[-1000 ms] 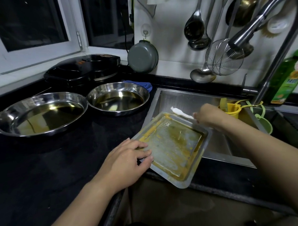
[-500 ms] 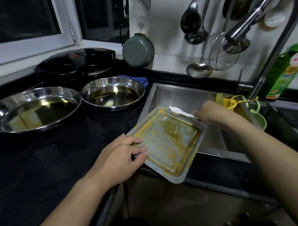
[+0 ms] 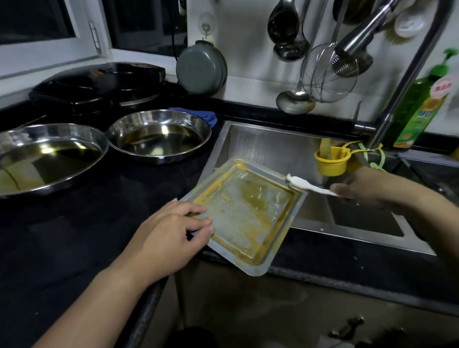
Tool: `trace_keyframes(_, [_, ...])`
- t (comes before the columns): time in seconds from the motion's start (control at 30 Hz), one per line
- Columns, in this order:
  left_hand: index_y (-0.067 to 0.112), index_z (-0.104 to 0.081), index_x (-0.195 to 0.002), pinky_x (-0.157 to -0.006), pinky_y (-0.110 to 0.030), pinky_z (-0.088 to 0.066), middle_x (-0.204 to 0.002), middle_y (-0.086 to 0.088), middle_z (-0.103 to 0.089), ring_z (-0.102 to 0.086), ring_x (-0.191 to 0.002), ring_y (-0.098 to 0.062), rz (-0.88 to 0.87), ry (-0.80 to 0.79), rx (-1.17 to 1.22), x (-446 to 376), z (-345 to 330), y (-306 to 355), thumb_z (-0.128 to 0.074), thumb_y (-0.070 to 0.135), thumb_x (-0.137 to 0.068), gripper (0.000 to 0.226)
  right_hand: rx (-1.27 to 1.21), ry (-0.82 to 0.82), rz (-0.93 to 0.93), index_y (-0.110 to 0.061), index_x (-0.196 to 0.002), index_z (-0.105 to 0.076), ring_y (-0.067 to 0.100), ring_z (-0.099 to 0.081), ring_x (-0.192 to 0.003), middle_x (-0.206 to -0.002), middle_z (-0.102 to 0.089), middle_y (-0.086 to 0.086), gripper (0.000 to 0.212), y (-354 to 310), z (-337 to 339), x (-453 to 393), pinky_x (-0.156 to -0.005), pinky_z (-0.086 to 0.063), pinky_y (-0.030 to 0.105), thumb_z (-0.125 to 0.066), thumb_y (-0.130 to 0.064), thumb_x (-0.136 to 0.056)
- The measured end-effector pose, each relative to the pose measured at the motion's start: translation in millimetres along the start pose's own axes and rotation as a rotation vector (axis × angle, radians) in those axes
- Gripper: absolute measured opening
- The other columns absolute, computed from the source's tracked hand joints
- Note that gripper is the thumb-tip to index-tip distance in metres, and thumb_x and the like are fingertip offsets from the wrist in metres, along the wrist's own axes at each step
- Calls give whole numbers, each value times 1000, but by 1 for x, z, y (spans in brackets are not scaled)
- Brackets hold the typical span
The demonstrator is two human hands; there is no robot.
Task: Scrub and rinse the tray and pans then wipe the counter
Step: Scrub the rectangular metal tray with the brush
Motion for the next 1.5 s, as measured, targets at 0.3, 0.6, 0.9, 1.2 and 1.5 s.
trace_keyframes(0.3, [45,-75,-117,-118,-7,-4,-134,31,-56,-35,-127,25,12,-28,17,0,0,1,-31,76,-86,62,-50,59,122,-5,-81,-67,20,-50,-56,-77,-61,11,33,-117,-9,-50,-50,-36,28,-57,-30,-100])
trace_keyframes(0.6, [45,-74,-117,-115,-3,-1,-135,32,-54,-28,-121,34,3,-17,-43,1,0,0,-39,70,-94,49,-1,1,25,-11,-72,-69,21,-56,-64,-71,-65,8,44,2,0,2,-59,-40,29,-55,-41,-101])
trace_keyframes(0.9, [46,-73,-119,-115,-4,-1,-137,31,-53,-28,-122,33,-2,-36,-8,0,0,1,-27,77,-86,65,-58,72,94,-12,-68,-63,20,-53,-57,-64,-58,6,35,-99,-3,-37,-49,-37,28,-58,-28,-98])
trace_keyframes(1.2, [49,-72,-118,-118,-8,-5,-134,35,-52,-27,-123,33,7,-14,-39,0,-1,-1,-26,79,-84,64,-84,42,29,-10,-74,-65,20,-57,-63,-74,-63,7,43,-15,-5,-17,-56,-41,29,-54,-41,-102])
trace_keyframes(1.5, [50,-72,-117,-115,-6,-6,-134,37,-51,-37,-129,17,-10,-7,-72,-1,-3,0,-26,82,-84,64,-168,49,22,-10,-77,-70,21,-50,-58,-71,-60,9,41,18,-7,14,-51,-36,26,-54,-39,-101])
Point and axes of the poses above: each hand's wrist, its own x-axis away from the middle knuckle, its own z-axis out of the back of the hand, y = z × x, the point moved 7 cm from there along -x, towards the middle knuckle
